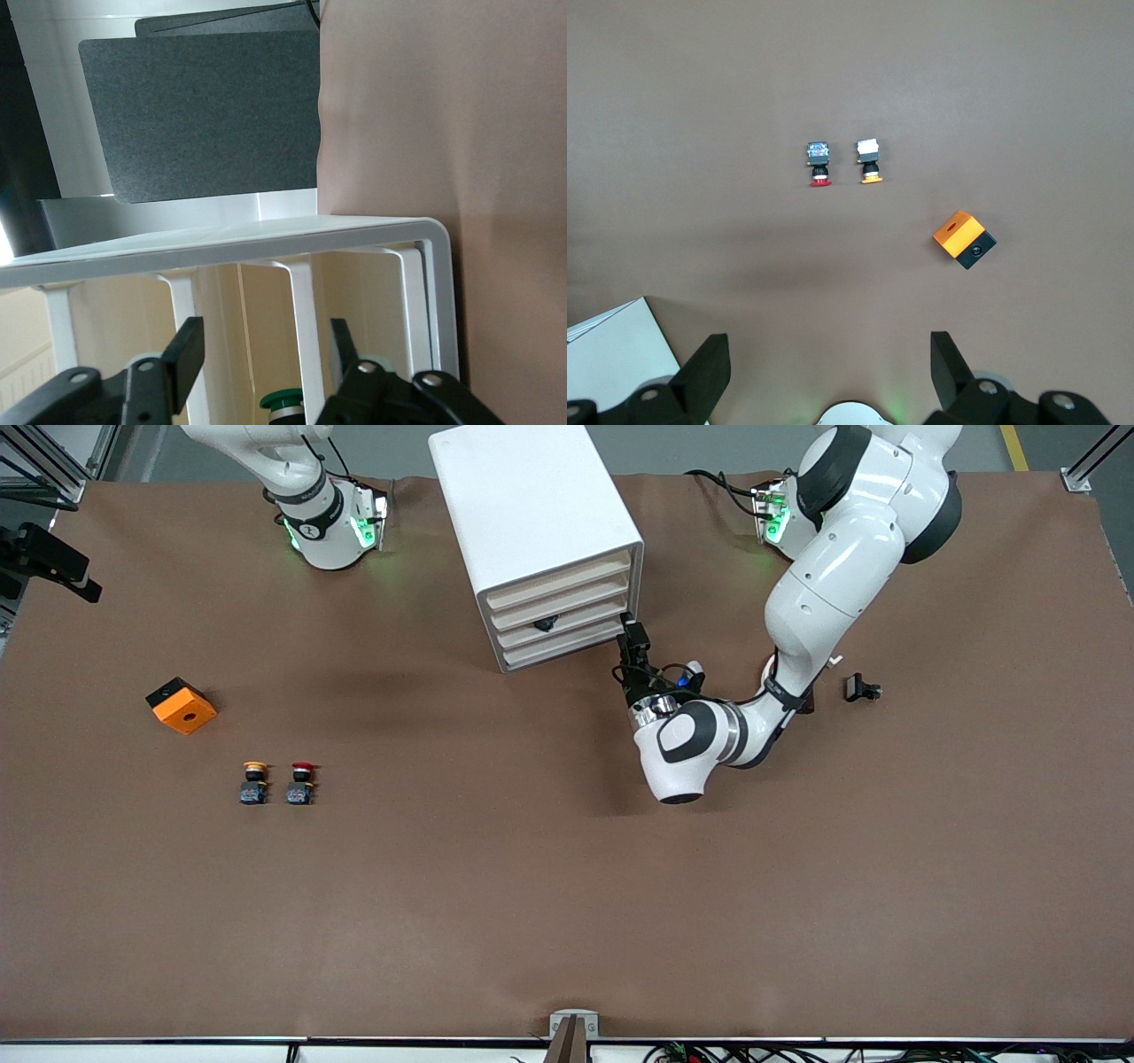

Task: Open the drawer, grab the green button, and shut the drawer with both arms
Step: 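Pull the drawer out of the cabinet with the left gripper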

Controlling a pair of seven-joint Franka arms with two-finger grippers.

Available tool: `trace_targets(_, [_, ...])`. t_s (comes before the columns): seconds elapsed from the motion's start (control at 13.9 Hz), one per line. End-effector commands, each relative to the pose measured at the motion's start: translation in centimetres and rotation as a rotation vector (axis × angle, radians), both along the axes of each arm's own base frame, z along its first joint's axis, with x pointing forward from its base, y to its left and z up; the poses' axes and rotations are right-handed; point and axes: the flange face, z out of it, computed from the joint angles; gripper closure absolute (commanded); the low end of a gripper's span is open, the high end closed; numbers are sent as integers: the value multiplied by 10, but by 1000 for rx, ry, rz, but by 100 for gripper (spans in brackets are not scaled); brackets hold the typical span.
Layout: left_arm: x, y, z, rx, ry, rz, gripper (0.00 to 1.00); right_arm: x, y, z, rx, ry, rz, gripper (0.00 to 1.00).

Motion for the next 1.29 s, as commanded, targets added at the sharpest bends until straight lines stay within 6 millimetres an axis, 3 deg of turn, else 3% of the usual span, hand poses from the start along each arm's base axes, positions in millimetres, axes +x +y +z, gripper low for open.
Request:
trace_targets(0.0, [-5,-8,-9,23,43,-3,48,-7,1,4,-8,-7,5,0])
trace_targets(0.36, [-15,-7,-32,65,57,-16,48,-6,3,4,-8,-7,8,0])
trace_targets(0.79, [-28,-20,-35,107,73,-35,51,-6,3,4,-8,-7,8,0])
trace_targets(1.01, [-36,-28,-35,113,76,-51,66,-7,1,4,-8,-7,5,0])
trace_targets(1.22, [-39,-30,-36,173,93,-47,91,-7,1,4,-8,-7,5,0])
